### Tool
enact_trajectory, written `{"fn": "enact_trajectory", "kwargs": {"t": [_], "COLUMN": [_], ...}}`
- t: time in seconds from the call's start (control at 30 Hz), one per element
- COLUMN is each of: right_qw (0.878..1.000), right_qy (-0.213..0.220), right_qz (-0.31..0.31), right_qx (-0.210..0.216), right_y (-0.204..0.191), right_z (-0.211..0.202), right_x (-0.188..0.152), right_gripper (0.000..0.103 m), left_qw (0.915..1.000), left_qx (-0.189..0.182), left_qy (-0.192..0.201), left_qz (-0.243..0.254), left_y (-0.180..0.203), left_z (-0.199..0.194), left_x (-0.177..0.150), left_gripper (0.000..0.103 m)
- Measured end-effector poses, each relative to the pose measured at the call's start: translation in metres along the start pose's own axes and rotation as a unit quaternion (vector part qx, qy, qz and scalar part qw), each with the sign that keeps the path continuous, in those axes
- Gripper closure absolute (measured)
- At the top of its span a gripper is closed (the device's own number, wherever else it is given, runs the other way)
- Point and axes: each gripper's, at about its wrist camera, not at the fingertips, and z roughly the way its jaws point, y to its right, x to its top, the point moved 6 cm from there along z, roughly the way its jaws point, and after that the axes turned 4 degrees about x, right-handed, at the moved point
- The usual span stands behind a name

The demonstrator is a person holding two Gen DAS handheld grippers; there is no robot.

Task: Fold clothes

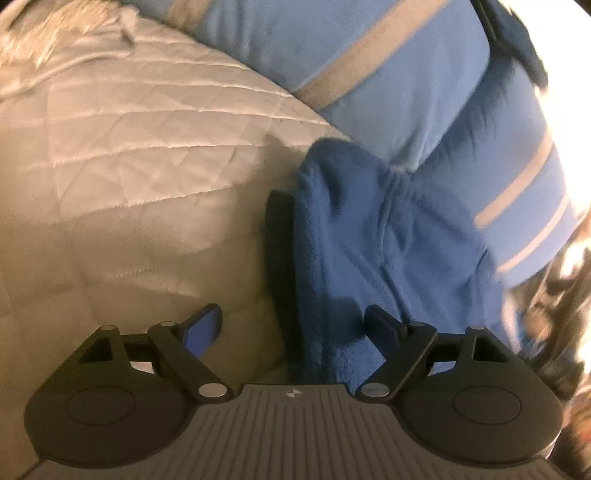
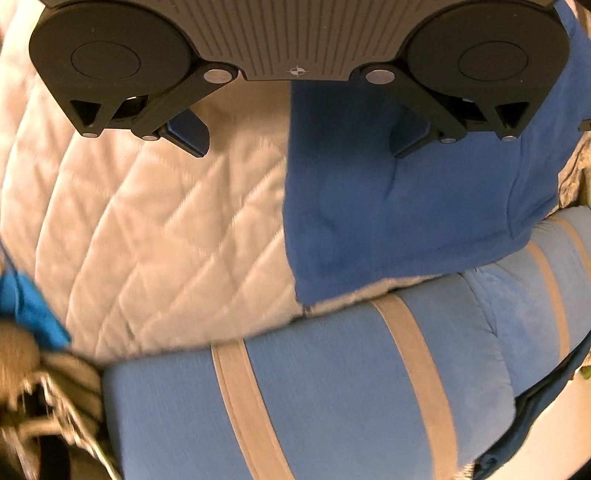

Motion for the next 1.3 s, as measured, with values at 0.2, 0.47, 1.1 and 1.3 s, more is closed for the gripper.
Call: {"fn": "enact_trajectory", "kwargs": {"t": [0.2,0.47,1.1,1.3], "right_qw": [0.997,0.985,0.950,0.934], "right_qy": [0.004,-0.023,-0.105,-0.136], "right_qz": [0.072,0.139,0.187,0.209], "right_qx": [0.041,0.097,0.226,0.256], "right_y": [0.018,0.035,0.015,0.014], "right_z": [0.002,-0.002,0.037,0.044], "right_x": [-0.001,0.009,0.021,0.014], "right_gripper": [0.000,0.000,0.000,0.031], "left_qw": [0.9894,0.9775,0.9717,0.9712], "left_qx": [-0.108,-0.174,-0.198,-0.202], "left_qy": [-0.027,-0.052,-0.060,-0.062], "left_qz": [-0.093,-0.108,-0.113,-0.110], "left_y": [-0.019,-0.007,-0.008,-0.010], "left_z": [0.005,0.026,0.032,0.035], "left_x": [0.004,0.006,0.007,0.006], "left_gripper": [0.018,0.018,0.020,0.029]}}
